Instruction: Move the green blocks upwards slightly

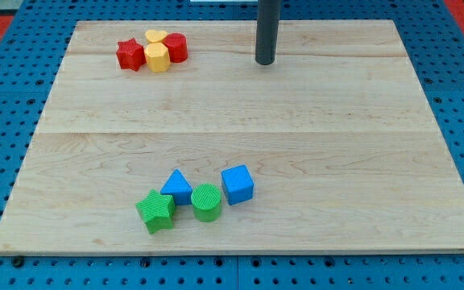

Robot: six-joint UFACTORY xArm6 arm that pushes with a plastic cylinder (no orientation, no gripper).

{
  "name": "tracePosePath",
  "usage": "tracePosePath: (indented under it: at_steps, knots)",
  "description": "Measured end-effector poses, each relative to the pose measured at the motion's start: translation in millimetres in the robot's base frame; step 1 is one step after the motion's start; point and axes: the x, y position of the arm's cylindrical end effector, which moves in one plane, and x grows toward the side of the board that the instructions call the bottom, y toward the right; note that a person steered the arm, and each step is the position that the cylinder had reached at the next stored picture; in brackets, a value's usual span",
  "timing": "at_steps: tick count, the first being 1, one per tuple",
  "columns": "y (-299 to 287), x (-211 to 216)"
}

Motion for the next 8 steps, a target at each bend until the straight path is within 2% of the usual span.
tracePosePath:
  at_steps: [1,2,3,4,5,6,7,8]
  knots:
    - [8,7]
    - [22,50]
    - [-11,106]
    - [-115,169]
    - [-232,213]
    - [-254,256]
    - [-216,275]
    - [-130,275]
